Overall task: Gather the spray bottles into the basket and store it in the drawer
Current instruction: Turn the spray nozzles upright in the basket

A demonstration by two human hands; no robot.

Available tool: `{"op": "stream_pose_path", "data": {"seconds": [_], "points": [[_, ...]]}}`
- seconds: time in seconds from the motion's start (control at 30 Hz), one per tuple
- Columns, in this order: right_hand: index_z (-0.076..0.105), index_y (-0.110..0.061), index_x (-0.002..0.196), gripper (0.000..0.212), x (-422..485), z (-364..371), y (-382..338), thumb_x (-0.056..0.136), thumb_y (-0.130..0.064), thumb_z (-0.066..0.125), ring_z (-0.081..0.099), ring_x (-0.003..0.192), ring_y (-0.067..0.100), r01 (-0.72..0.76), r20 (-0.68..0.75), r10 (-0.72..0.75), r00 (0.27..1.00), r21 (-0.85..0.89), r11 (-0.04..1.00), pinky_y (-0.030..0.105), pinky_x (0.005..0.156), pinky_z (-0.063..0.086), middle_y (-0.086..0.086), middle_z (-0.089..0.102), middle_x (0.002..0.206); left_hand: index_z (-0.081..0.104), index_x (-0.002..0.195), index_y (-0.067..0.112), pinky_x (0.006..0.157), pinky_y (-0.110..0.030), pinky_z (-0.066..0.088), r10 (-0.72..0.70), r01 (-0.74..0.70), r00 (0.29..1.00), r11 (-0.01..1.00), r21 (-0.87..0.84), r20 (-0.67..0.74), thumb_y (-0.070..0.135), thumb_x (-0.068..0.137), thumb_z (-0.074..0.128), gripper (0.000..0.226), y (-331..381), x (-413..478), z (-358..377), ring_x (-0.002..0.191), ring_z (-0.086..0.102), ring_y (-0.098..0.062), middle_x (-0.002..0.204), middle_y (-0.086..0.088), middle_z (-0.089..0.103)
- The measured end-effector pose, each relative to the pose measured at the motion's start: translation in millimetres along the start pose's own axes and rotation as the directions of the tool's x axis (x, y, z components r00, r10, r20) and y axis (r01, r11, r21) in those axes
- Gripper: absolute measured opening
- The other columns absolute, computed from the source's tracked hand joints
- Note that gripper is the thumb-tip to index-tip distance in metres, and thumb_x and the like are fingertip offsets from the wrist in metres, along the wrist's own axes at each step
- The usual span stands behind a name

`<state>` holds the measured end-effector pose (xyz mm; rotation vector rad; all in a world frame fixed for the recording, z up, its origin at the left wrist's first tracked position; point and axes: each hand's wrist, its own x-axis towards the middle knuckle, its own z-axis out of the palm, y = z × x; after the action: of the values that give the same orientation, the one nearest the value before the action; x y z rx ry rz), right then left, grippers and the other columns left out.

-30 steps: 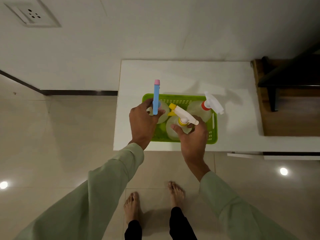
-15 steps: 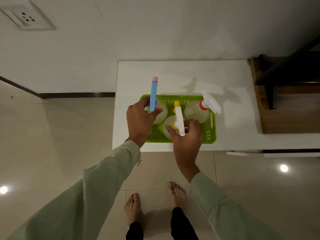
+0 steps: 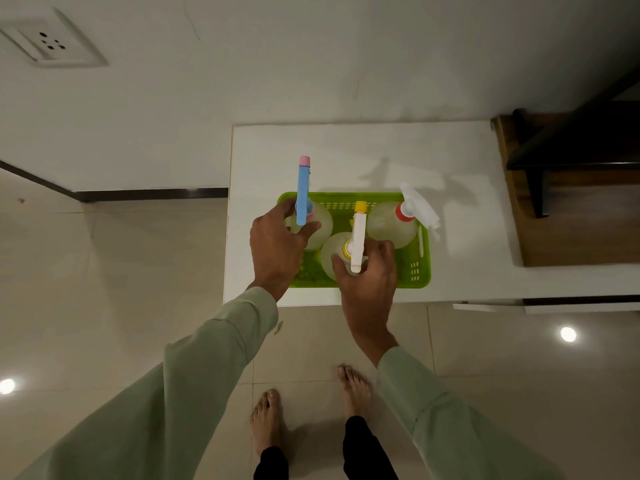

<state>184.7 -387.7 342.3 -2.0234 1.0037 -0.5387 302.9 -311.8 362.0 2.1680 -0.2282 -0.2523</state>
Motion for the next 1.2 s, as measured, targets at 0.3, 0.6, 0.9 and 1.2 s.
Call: {"op": "stream_pose_path", "data": {"seconds": [0.3, 0.6, 0.9, 1.2], "points": [[0.059, -0.012, 0.125, 0.068, 1, -32, 15, 0.067, -0.028, 0.091, 0.052, 0.089, 0.012, -0.034, 0.082, 0.022, 0.996, 0.144, 0.989, 0.011, 0.072, 0.044, -0.002, 0.056, 0.111, 0.055, 0.136, 0.018, 0.096, -0.029, 0.053, -0.018, 0.022, 0.998, 0.997, -0.074, 0.054, 0.022, 0.075, 0.084, 0.068, -4, -14, -14, 0.111, 0.063, -0.016, 0.127, 0.001, 0.067], [0.058, -0.003, 0.127, 0.055, 38, -60, 40, 0.077, -0.005, 0.081, 0.062, 0.093, 0.026, -0.135, -0.139, 0.164, 0.977, 0.198, 0.971, 0.033, 0.074, 0.054, 0.010, 0.060, 0.108, 0.058, 0.132, 0.014, 0.090, -0.038, 0.059, -0.010, 0.008, 1.000, 0.997, -0.077, -0.022, 0.014, 0.077, 0.083, 0.061, -9, -36, -26, 0.107, 0.066, -0.017, 0.123, -0.001, 0.068], [0.058, -0.030, 0.107, 0.054, 70, -45, 31, 0.064, -0.036, 0.090, 0.056, 0.097, 0.027, -0.154, -0.085, 0.179, 0.980, 0.237, 0.959, 0.036, 0.081, 0.049, -0.023, 0.052, 0.093, 0.059, 0.131, 0.012, 0.090, -0.040, 0.059, -0.013, 0.009, 0.999, 0.996, -0.087, -0.046, 0.011, 0.079, 0.081, 0.057, -9, -39, -24, 0.108, 0.067, -0.019, 0.123, -0.003, 0.068], [0.066, -0.014, 0.113, 0.051, 91, -41, 24, 0.068, -0.022, 0.089, 0.064, 0.097, 0.024, -0.232, -0.037, 0.249, 0.968, 0.248, 0.940, 0.042, 0.088, 0.056, 0.006, 0.069, 0.106, 0.060, 0.130, 0.013, 0.090, -0.039, 0.059, -0.010, 0.008, 0.999, 0.998, -0.061, -0.049, 0.010, 0.079, 0.080, 0.055, -5, -31, -21, 0.105, 0.067, -0.017, 0.122, -0.002, 0.068]]}}
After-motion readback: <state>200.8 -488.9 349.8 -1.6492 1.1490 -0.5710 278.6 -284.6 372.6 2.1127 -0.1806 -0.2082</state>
